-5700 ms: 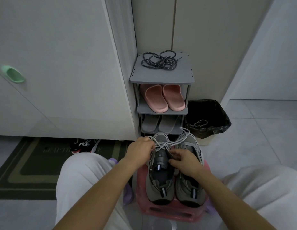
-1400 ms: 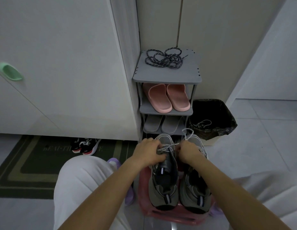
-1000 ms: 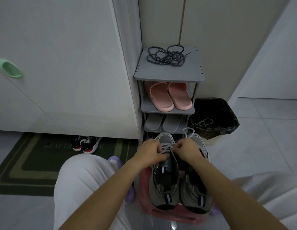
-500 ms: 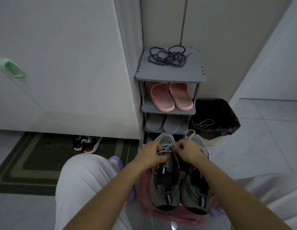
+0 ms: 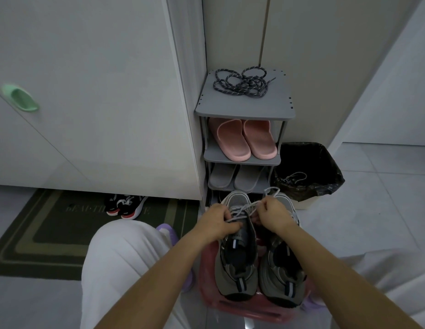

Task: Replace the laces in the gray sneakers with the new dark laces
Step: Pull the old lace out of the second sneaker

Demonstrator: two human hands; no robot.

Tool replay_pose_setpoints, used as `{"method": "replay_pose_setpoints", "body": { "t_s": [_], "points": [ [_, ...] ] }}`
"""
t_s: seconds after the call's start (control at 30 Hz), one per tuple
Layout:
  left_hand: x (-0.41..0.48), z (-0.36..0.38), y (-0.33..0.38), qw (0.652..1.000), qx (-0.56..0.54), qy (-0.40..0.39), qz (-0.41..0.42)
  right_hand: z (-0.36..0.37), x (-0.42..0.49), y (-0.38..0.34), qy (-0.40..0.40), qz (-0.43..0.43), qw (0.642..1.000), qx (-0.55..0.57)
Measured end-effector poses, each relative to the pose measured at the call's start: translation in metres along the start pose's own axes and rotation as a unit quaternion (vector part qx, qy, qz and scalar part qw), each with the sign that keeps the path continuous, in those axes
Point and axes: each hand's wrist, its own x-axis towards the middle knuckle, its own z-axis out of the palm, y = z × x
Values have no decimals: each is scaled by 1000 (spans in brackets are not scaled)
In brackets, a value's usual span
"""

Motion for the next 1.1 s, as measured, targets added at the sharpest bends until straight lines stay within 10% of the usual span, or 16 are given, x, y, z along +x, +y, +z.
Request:
{"method": "replay_pose_setpoints", "body": {
  "t_s": [0.1,0.37,0.6,0.8,1.0,1.1],
  "points": [
    [0,-1,-1,1000,-5,-2,-3,-1,-2,0,0,29,994,103],
    [-6,-3,6,1000,-11,5,-8,0,-2,-2,-36,-27,990,-137],
    [-5,-5,4,1000,-14,-4,-19,-5,2,1,-43,59,984,161],
    [-6,-5,7,1000,-15,3,-23,-2,1,-1,-33,-23,994,-106],
    [-4,-3,2,999,-21,3,-33,1,3,-1,43,43,980,190],
    [-4,-2,2,999,-16,7,-34,3,2,-2,15,11,998,57]
  ]
}}
